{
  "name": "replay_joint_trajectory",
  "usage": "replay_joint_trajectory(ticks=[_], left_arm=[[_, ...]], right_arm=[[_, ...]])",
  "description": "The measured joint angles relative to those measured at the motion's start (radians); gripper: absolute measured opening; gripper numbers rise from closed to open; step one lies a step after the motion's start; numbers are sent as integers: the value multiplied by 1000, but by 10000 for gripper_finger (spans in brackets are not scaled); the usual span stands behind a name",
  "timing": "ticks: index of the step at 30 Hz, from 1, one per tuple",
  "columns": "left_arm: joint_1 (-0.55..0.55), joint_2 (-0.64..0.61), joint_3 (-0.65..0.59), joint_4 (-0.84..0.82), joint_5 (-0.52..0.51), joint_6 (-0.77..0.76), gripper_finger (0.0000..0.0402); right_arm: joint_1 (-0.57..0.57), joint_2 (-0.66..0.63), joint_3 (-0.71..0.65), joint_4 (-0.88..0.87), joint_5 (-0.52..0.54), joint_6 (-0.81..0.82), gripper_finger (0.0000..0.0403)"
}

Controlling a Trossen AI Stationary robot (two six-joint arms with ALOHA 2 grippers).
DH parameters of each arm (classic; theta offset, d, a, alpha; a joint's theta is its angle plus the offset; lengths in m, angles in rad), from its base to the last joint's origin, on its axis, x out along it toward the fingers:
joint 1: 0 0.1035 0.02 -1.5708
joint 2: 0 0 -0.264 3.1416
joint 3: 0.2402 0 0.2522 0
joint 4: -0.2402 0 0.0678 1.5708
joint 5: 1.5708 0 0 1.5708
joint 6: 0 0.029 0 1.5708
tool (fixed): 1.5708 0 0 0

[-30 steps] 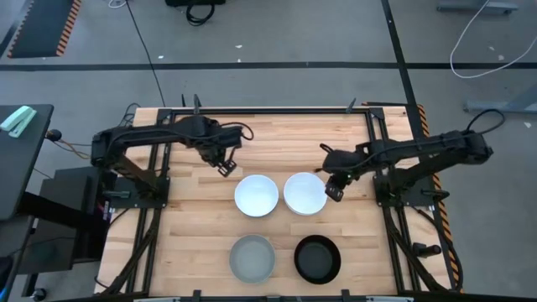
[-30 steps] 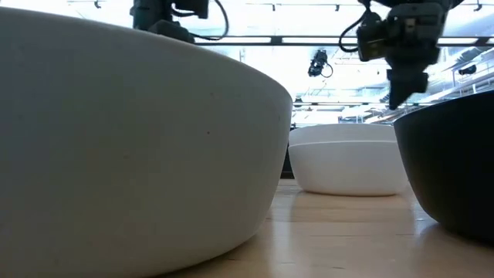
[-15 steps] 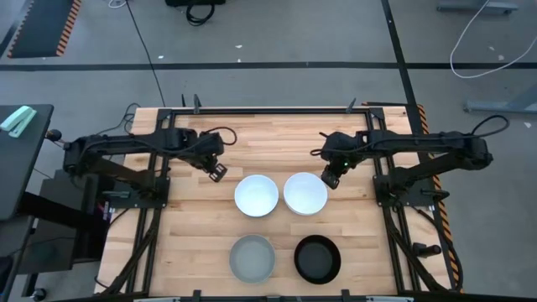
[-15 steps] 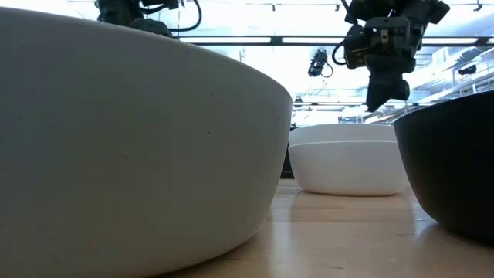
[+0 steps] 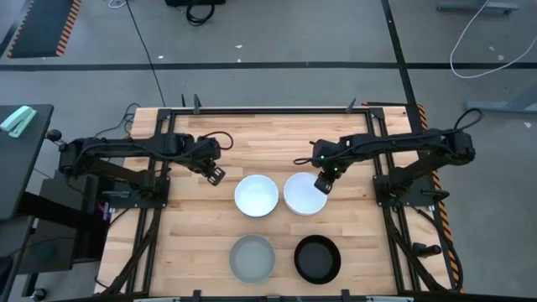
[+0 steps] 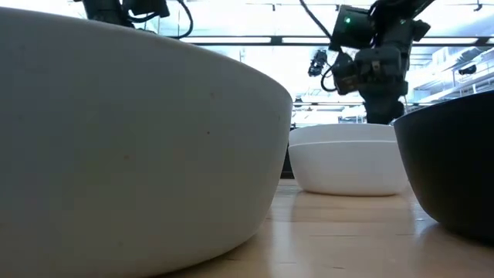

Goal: Nest bowls inside each other
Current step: Stack the right white bowl on the left white bowl

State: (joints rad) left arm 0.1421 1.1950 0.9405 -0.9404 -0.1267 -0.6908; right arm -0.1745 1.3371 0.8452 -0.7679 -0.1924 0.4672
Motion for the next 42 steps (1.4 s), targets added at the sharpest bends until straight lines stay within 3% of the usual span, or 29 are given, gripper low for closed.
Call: replay_joint_trajectory(ticks=[7,15,24,34,42], left_arm=[[-18,0,0,6,0,5,23],[-18,1,0,9,0,16,10],[-18,1,0,12,1,21,28],[-18,1,0,21,1,21,9],[-17,1,1,32,1,22,28]], right_arm=[[0,47,0,9,-2,0,74],[0,14,0,13,1,26,74],[0,6,0,-53,28,34,74],[-9,10,0,-61,39,37,74],[-8,10,0,-52,38,53,74]])
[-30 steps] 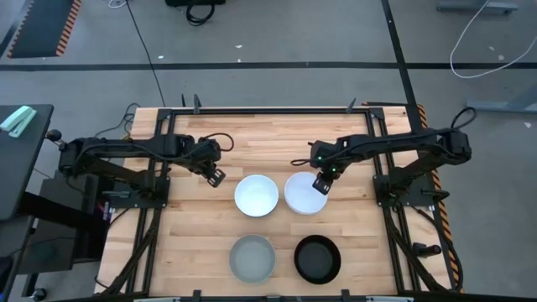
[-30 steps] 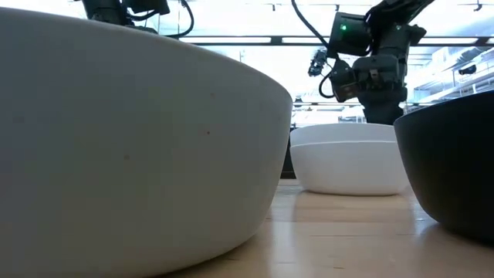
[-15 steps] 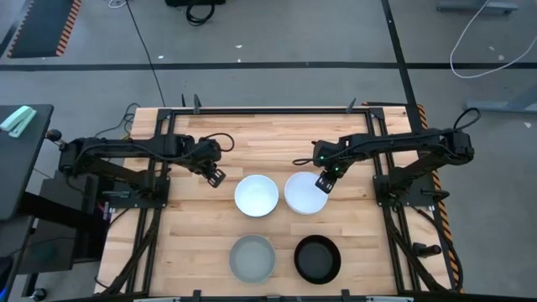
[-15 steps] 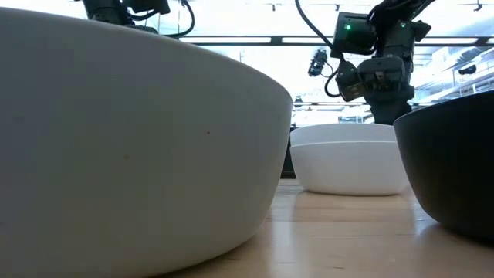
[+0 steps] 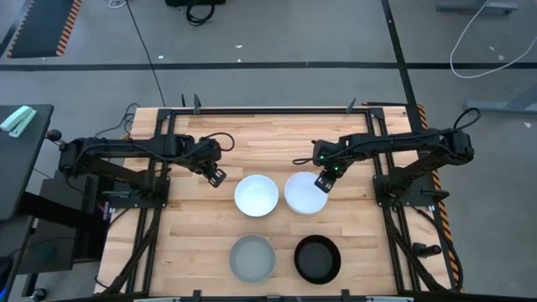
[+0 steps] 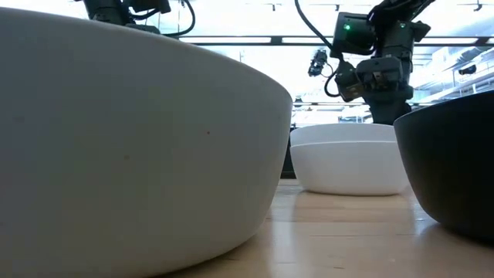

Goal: Nest bowls inside each other
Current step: Stack the right white bowl on the left white bowl

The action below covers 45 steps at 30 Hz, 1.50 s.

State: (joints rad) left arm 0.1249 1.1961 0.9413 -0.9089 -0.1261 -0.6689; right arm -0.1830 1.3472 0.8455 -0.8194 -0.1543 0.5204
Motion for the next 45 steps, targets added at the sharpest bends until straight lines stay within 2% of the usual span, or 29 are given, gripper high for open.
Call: replay_joint_trajectory(ticks=[10,20,30,40,45], left_arm=[[0,0,0,0,0,0,10],[0,0,0,0,0,0,28],[0,0,0,0,0,0,9],[0,0,0,1,-29,0,34],[0,0,0,7,-32,0,30]], right_arm=[[2,17,0,22,-11,5,74],[3,159,0,111,-32,5,74],[3,253,0,170,-64,9,73],[0,240,0,183,-62,41,31],[0,236,0,190,-54,54,25]])
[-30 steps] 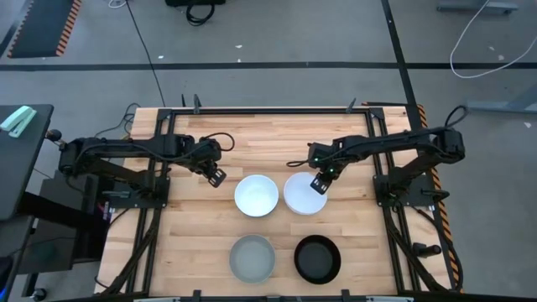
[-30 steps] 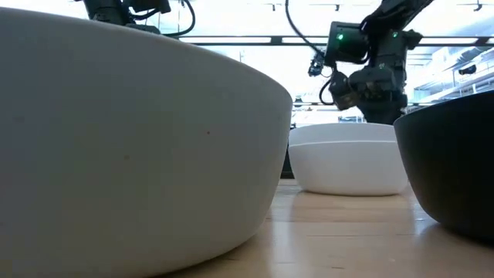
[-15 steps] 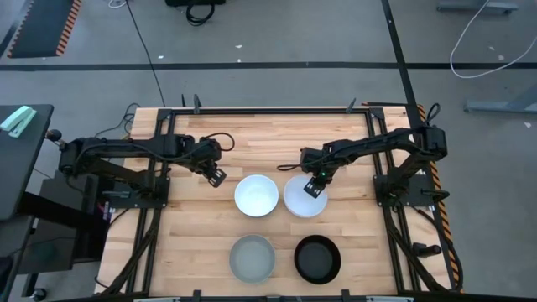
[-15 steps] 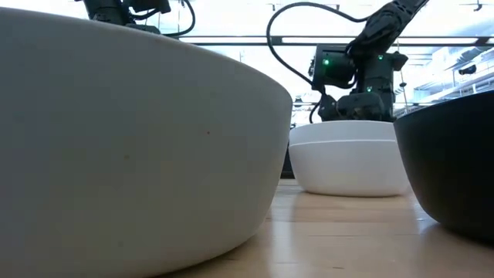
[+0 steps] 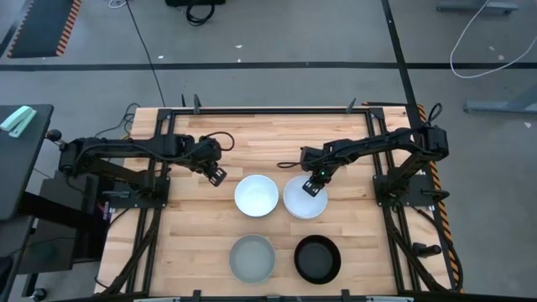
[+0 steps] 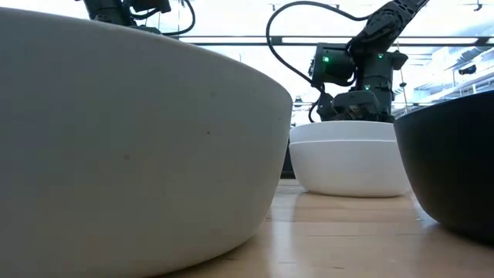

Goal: Nest bowls inside each other
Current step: Stack the right white bowl on the left white bowl

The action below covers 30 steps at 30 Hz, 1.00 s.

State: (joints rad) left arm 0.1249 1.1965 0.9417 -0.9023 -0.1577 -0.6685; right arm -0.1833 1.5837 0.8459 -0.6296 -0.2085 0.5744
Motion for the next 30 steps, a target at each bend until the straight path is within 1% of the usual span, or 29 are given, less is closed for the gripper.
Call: replay_joint_trajectory(ticks=[5,9,12,17,24,27,30], left_arm=[[0,0,0,-1,-5,5,19],[13,0,0,-17,-7,12,14],[30,0,0,-38,-7,22,15],[63,0,0,-63,-7,46,20],[121,0,0,-63,-7,103,10],[161,0,0,-64,-7,128,10],[201,0,0,-78,-3,138,17]], right_arm=[[0,-6,10,-8,11,-5,22],[0,-6,67,-40,18,-34,22],[0,-6,144,-108,38,-70,21],[0,-6,309,-228,82,-114,21],[-26,-7,500,-269,88,-125,21],[-38,17,580,-302,88,-124,21],[-47,68,656,-350,84,-126,21]])
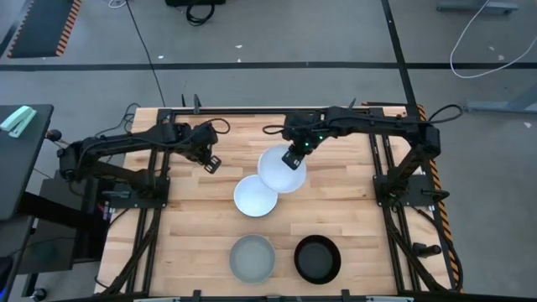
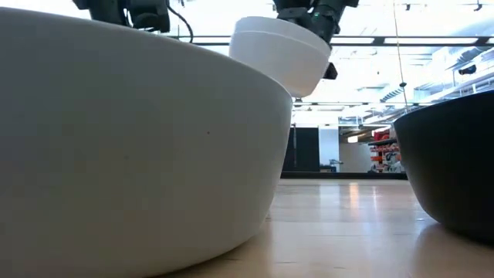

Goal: Nest bowls inside each other
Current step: Stack the right white bowl on the left white bowl

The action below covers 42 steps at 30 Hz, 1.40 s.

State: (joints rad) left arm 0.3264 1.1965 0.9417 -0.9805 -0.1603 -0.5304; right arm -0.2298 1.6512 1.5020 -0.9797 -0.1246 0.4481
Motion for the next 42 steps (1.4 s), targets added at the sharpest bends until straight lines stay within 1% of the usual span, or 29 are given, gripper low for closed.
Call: replay_joint_trajectory(ticks=[2,5,10,14,19,22,29,31,35,39,42], left_arm=[[27,0,0,-23,34,1,22],[49,0,0,-70,123,1,23],[20,0,0,-198,187,-13,10],[-6,0,0,-264,192,-14,9],[-6,-1,0,-269,193,-18,24],[-6,-1,0,-268,193,-30,22],[-6,-1,0,-232,191,-34,6],[-4,-1,0,-220,191,-34,9],[-4,-1,0,-192,190,-34,27],[-4,-1,0,-191,191,-34,30],[-5,-1,0,-191,188,-41,22]], right_arm=[[1,41,51,-27,-2,-10,21],[13,113,123,-49,-22,-34,21],[41,232,235,-70,-64,-75,21],[57,324,319,-78,-87,-103,21],[65,428,427,-105,-112,-127,21],[68,480,480,-146,-111,-136,21],[98,533,490,-186,-113,-156,21],[107,547,490,-202,-113,-162,21],[121,550,477,-213,-108,-172,21],[122,550,473,-264,-58,-190,21],[119,549,473,-312,-18,-217,21]])
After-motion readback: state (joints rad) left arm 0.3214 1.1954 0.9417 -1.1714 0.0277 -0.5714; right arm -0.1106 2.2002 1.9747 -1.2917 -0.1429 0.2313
